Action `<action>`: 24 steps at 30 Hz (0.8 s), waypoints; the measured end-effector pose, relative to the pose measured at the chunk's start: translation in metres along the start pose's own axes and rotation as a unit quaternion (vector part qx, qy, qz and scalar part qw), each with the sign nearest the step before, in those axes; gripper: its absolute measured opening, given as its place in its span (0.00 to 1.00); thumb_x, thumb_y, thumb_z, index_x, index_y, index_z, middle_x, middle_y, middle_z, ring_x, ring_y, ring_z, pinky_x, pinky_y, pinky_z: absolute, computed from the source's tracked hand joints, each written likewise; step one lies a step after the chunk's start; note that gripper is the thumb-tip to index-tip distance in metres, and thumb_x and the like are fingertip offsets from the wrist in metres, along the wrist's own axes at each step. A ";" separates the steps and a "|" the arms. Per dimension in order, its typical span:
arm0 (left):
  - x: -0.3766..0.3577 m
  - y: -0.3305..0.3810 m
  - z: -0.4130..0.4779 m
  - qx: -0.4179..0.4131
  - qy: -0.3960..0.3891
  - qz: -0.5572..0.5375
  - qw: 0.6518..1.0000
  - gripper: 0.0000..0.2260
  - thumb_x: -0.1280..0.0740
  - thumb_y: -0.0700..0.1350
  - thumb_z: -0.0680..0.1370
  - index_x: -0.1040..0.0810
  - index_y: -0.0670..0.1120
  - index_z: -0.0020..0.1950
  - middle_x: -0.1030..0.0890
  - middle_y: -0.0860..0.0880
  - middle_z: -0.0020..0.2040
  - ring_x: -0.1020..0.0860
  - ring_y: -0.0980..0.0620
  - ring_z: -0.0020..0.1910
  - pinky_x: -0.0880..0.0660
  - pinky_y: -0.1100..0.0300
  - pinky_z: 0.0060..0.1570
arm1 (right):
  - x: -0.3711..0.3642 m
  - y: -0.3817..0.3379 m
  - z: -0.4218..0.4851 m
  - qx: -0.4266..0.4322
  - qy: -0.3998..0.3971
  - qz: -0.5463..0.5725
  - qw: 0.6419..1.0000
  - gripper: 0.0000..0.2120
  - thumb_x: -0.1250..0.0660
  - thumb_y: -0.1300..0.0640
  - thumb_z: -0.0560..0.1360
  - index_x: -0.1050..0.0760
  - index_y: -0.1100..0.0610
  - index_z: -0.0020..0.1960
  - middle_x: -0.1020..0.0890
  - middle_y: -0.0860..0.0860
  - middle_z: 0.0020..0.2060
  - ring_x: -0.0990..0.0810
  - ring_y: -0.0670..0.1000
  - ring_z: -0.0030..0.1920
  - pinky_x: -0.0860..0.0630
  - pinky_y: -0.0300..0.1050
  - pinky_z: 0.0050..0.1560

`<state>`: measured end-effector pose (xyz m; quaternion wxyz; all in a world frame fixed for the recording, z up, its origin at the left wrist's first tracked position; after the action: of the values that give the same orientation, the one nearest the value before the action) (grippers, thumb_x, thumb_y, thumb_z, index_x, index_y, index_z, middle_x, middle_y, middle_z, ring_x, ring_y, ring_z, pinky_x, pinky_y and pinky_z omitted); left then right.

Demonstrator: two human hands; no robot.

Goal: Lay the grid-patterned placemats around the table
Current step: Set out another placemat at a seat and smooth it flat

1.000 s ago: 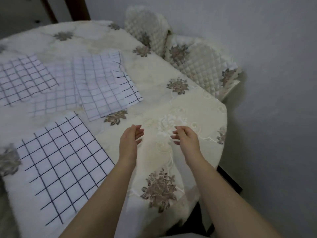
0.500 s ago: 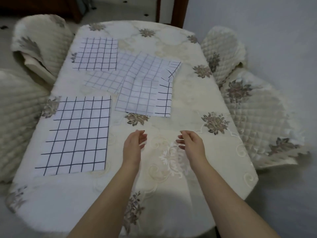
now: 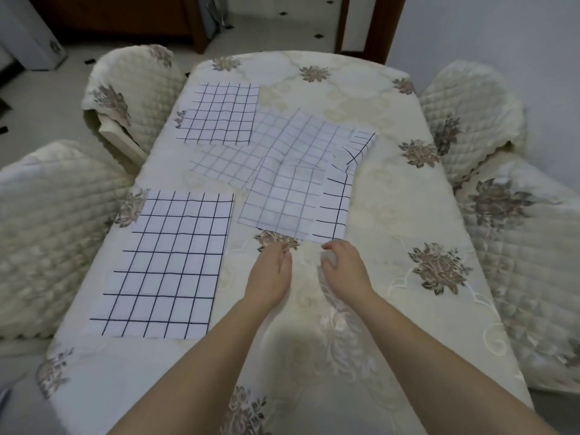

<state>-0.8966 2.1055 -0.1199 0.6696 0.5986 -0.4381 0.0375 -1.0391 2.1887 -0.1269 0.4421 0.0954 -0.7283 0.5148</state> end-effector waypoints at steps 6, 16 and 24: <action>-0.040 -0.006 0.052 -0.052 -0.110 0.282 0.952 0.25 0.49 0.48 0.82 0.49 0.43 0.78 0.50 0.43 0.79 0.52 0.47 0.78 0.51 0.47 0.75 | -0.039 -0.012 0.051 0.101 -0.109 -0.223 0.963 0.27 0.45 0.54 0.79 0.45 0.58 0.76 0.47 0.54 0.78 0.53 0.53 0.78 0.53 0.53 0.76; -0.055 -0.028 0.069 -0.024 -0.140 0.352 0.925 0.25 0.54 0.50 0.83 0.55 0.47 0.79 0.55 0.46 0.80 0.57 0.48 0.78 0.56 0.46 0.75 | -0.069 -0.005 0.065 0.108 -0.163 -0.306 0.932 0.26 0.57 0.52 0.82 0.58 0.56 0.78 0.56 0.50 0.78 0.61 0.50 0.77 0.62 0.56 0.75; -0.057 -0.026 0.056 -0.024 -0.146 0.366 0.919 0.25 0.55 0.52 0.83 0.53 0.47 0.79 0.53 0.46 0.80 0.55 0.48 0.78 0.57 0.44 0.75 | -0.066 -0.002 0.050 0.112 -0.170 -0.305 0.930 0.26 0.55 0.52 0.82 0.56 0.55 0.78 0.55 0.50 0.78 0.61 0.50 0.77 0.63 0.56 0.75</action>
<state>-0.9467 2.0790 -0.1821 0.5519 0.3789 -0.7204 0.1816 -1.0259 2.1249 -0.1787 0.4339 0.4476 -0.6662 0.4094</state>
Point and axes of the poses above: each hand's wrist, its own z-axis towards the middle knuckle, its own x-axis out of the back of the hand, y = z × x, the point moved 7 cm from there along z, towards the middle knuckle
